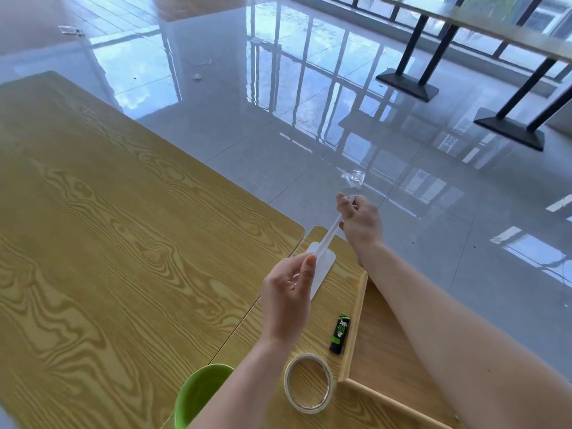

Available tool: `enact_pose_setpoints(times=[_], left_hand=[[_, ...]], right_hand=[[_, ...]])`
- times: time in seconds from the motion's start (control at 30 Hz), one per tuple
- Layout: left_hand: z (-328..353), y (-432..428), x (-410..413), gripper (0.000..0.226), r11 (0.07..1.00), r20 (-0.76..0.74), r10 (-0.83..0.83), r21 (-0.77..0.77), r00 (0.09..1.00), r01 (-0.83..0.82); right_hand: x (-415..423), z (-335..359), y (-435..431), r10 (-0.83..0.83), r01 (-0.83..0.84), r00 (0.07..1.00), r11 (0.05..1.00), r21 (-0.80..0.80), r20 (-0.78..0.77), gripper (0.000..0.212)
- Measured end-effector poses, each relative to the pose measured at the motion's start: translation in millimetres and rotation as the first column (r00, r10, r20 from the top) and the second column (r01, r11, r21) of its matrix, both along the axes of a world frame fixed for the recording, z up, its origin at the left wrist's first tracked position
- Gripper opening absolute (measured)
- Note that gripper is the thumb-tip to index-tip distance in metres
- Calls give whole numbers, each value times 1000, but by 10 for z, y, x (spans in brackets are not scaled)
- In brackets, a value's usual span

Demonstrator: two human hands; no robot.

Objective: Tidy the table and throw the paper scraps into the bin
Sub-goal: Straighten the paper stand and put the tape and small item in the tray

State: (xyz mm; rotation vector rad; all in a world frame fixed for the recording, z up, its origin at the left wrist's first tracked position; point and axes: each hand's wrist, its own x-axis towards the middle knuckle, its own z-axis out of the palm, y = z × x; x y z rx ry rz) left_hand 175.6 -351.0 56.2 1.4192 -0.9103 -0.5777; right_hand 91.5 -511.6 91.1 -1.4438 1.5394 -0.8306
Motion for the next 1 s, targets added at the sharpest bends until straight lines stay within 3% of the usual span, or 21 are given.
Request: enact_pose_setpoints(times=[0.23, 0.77, 0.9, 1.0], left_hand=[[-27, -80, 21, 21, 1000, 62, 30, 1, 998, -30], [-13, -113, 68, 14, 1000, -13, 16, 25, 1000, -16], [-55, -117, 90, 36, 999, 24, 2, 52, 1000, -3], [3, -113, 113, 45, 995, 25, -38, 90, 999, 36]], right_hand=[[62, -26, -56, -17, 17, 999, 1000, -18, 34, 50], [98, -57, -101, -25, 26, 999, 999, -42, 27, 51], [95, -70, -98, -27, 29, 999, 999, -39, 42, 50], [97, -62, -88, -19, 18, 995, 1000, 9, 96, 66]])
